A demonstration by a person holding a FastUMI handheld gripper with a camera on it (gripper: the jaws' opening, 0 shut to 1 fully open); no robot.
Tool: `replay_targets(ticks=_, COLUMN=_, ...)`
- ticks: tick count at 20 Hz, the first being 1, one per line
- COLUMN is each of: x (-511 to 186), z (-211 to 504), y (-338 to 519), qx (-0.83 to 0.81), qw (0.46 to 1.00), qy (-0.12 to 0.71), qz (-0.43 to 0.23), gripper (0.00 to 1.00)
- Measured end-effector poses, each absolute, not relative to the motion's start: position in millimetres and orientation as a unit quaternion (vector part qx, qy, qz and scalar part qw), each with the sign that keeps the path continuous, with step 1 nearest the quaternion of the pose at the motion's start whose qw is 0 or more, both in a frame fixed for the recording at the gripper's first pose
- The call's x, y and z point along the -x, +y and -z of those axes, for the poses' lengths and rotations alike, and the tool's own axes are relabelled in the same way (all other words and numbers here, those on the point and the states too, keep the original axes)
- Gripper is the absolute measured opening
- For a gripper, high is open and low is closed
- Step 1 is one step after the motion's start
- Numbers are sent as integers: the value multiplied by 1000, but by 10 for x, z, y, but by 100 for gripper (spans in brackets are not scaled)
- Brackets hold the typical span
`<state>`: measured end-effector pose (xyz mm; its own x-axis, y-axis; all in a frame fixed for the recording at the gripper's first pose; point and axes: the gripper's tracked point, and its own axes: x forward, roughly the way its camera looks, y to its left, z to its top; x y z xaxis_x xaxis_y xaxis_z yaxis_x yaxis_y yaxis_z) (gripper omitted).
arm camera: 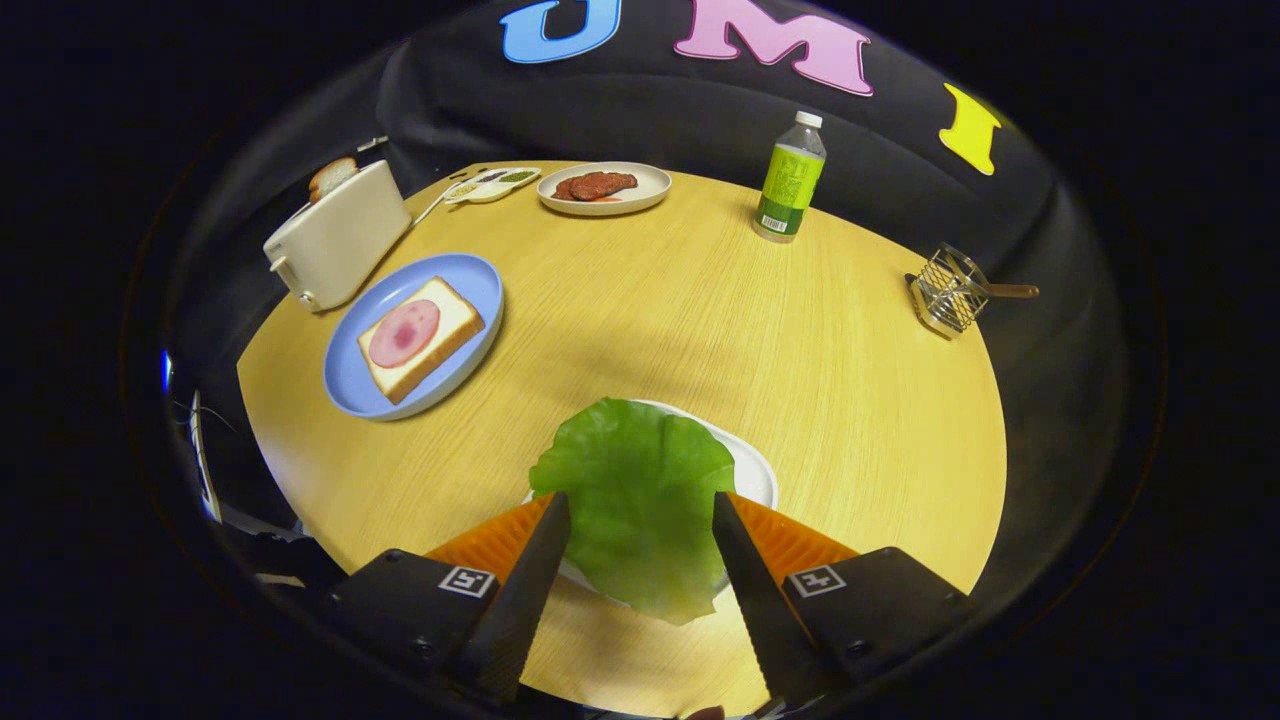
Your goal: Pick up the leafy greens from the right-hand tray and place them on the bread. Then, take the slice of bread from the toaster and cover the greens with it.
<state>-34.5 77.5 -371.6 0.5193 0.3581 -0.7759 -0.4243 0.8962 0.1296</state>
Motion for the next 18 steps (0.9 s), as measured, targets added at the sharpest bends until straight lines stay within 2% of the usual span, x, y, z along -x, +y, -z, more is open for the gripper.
replay_targets(ticks=3, x=331, z=3909, y=830, qx=37, qw=857, qy=459, qz=-233, gripper=89)
replay_targets(ticks=6, x=343, z=4011, y=855, qx=36, qw=848, qy=472, qz=-238, gripper=68)
replay_targets(ticks=8, x=326, z=4028, y=851, qx=30, qw=847, qy=474, qz=-237, gripper=64)
replay_targets(ticks=11, x=305, z=4044, y=825, qx=42, qw=850, qy=471, qz=-231, gripper=31)
replay_targets(ticks=12, x=312, z=4036, y=850, qx=50, qw=850, qy=467, qz=-238, gripper=12)
replay_targets(ticks=14, x=333, z=4020, y=837, qx=50, qw=846, qy=472, qz=-241, gripper=7)
replay_targets(ticks=18, x=275, z=3681, y=811, qx=1, qw=862, qy=453, qz=-228, gripper=7)
